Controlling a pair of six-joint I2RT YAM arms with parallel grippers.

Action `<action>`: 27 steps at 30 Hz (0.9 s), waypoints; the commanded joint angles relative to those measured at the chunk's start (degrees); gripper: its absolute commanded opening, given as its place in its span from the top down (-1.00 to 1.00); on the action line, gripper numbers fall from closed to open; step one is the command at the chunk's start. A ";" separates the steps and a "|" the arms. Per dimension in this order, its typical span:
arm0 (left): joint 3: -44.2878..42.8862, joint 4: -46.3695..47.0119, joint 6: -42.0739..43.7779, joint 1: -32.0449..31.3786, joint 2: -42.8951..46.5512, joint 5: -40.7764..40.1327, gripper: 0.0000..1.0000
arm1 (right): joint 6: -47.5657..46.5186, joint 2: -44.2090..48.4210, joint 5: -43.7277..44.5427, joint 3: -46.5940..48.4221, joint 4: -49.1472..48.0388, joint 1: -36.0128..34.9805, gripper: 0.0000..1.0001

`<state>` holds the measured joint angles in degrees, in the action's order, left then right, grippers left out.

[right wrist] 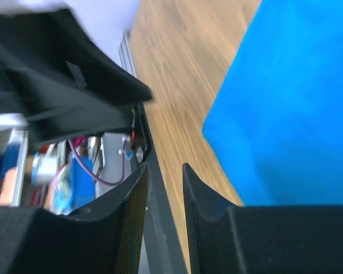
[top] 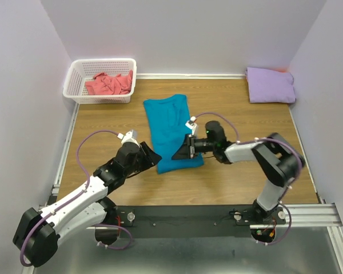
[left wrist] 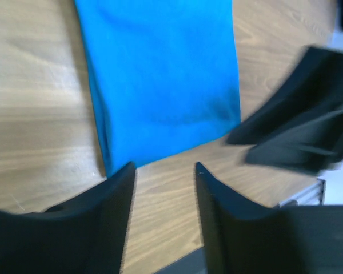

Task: Fold and stack the t-shirts
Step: Fold the tshirt

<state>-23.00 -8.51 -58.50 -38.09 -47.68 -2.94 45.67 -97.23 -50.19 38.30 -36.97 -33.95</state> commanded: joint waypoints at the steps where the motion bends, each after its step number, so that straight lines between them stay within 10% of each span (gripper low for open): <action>1: -3.44 -4.31 1.63 0.64 0.04 -6.02 -0.21 | 3.28 -12.15 1.50 2.38 -7.49 -4.53 0.24; 11: -9.42 -10.64 3.66 1.26 2.85 -14.19 -0.97 | 6.18 -21.52 1.24 0.28 -15.06 -5.07 0.24; 27: -16.55 -20.76 10.25 1.61 5.58 -22.90 -0.97 | 13.30 -29.67 3.78 17.50 -13.92 -14.21 0.19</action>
<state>-38.70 -26.81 -50.43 -36.82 -42.33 -22.63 57.52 -120.20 -49.17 54.19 -51.55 -46.81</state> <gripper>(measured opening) 0.985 0.403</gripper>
